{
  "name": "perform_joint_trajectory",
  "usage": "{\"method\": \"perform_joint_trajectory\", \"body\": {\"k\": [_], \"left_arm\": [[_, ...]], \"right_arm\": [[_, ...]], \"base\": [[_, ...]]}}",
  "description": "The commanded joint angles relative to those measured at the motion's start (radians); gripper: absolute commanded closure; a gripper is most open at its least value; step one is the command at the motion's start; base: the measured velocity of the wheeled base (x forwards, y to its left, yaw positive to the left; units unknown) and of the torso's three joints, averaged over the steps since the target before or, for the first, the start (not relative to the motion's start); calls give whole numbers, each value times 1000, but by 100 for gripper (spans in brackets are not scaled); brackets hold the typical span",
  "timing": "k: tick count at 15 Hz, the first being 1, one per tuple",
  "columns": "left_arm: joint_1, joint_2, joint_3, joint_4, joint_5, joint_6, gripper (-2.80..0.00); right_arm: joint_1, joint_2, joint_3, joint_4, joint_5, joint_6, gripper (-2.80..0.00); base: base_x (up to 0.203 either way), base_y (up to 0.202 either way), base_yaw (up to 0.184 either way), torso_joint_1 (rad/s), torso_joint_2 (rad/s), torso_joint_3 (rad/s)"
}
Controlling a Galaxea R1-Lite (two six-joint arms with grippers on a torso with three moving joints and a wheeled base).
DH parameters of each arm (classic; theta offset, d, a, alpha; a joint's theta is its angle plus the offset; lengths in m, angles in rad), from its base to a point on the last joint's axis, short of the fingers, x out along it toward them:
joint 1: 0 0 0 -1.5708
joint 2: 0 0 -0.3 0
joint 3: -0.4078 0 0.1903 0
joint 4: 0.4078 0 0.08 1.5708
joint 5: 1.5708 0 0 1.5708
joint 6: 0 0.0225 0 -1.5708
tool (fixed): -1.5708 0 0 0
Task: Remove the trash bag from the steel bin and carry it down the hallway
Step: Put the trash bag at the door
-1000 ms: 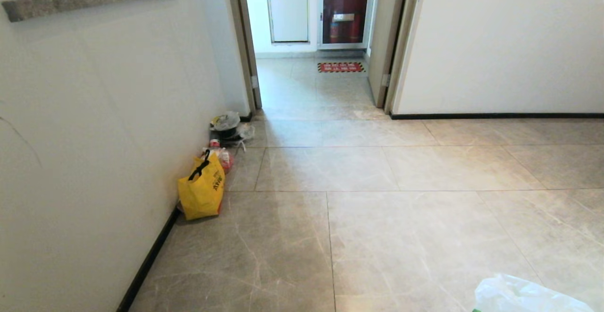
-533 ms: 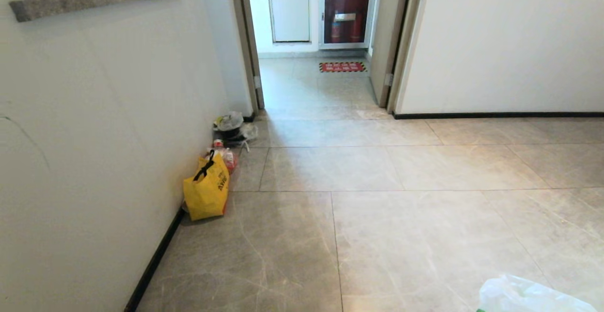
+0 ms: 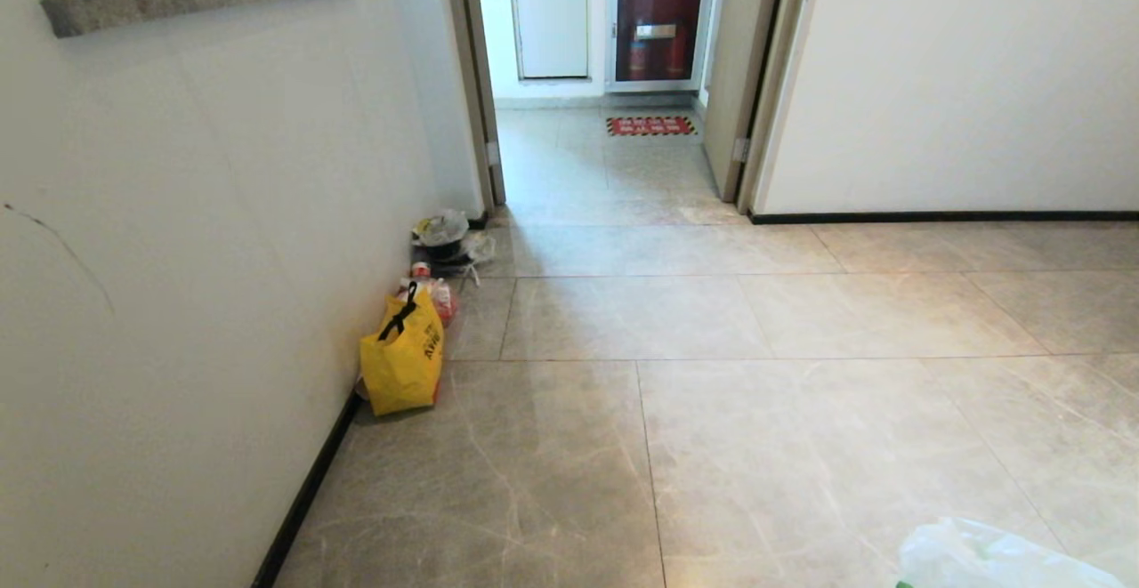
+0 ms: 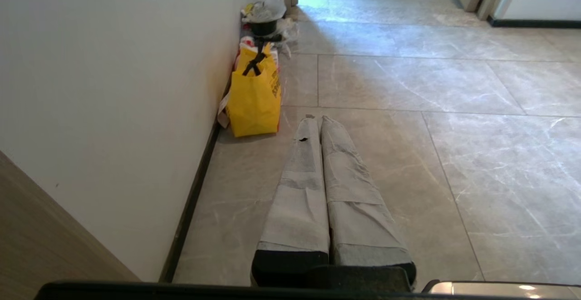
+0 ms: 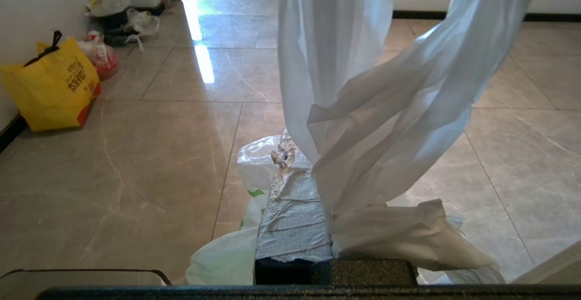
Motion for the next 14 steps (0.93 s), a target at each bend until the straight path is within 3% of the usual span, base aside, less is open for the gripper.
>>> {"method": "perform_joint_trajectory", "body": {"k": [1,5,14], "left_arm": [[0,0,0,-1,1,0,0],[0,0,0,-1,1,-2,0],[0,0,0,-1,1,-3,0]], "right_arm": [[1,-1,0,0,0,-1,0],[1,0,0,0,0,-1,0],[1,-1,0,0,0,-1,0]], "base": [[0,0,0,0,0,0],[16,0,0,-1,1,1],[189,0,1,0,3,3]]}}
